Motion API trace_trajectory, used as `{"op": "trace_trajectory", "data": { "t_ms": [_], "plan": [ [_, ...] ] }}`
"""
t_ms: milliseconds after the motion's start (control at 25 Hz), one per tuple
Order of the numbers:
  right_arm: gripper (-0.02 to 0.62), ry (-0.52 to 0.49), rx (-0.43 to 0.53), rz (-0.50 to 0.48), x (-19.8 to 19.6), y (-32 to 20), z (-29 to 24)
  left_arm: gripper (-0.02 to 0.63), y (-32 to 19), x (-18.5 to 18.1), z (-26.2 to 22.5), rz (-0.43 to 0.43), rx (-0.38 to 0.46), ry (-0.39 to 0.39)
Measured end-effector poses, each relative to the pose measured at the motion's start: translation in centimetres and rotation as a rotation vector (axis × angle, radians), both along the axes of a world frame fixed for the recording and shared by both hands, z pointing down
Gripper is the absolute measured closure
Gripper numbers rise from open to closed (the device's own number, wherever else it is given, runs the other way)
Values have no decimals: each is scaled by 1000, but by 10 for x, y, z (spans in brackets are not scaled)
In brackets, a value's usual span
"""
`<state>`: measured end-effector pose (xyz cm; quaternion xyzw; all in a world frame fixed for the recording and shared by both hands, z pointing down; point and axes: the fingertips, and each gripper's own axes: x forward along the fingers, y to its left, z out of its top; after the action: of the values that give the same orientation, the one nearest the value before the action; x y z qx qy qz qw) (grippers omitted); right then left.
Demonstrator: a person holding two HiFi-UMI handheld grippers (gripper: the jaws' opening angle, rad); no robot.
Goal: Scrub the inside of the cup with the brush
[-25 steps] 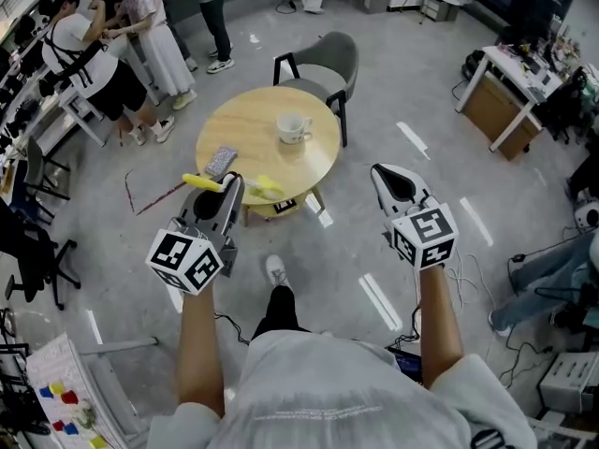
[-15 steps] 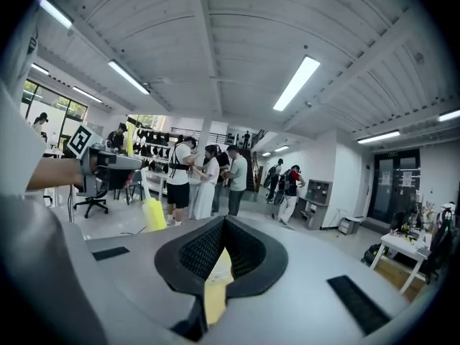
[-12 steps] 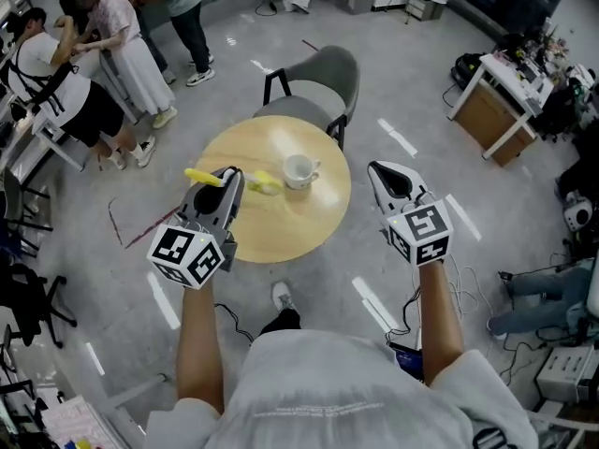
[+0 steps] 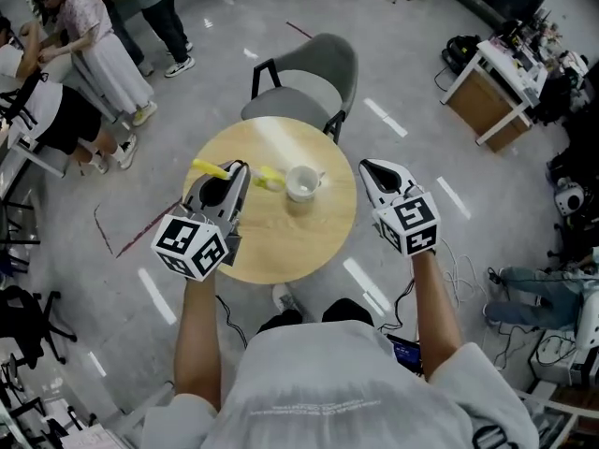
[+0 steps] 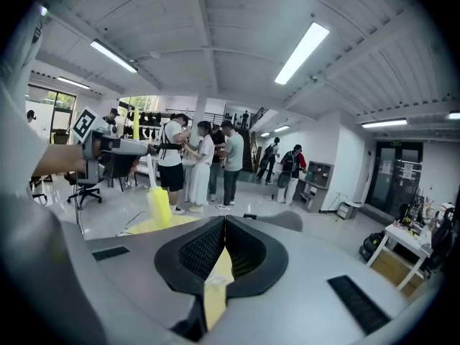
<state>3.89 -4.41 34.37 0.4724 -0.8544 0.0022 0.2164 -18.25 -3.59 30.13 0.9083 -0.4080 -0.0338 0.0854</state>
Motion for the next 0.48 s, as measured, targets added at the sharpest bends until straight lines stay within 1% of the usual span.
{"op": "trace_trajectory", "data": {
  "t_ms": [240, 360, 480],
  "plan": [
    [565, 45, -104, -57, 11, -34, 66, 557, -26, 20, 38, -6, -84, 5],
    [544, 68, -160, -128, 15, -51, 101, 557, -39, 31, 56, -40, -129, 9],
    [503, 116, -214, -227, 11, -65, 135, 557, -53, 36, 68, -84, -163, 3]
  ]
}}
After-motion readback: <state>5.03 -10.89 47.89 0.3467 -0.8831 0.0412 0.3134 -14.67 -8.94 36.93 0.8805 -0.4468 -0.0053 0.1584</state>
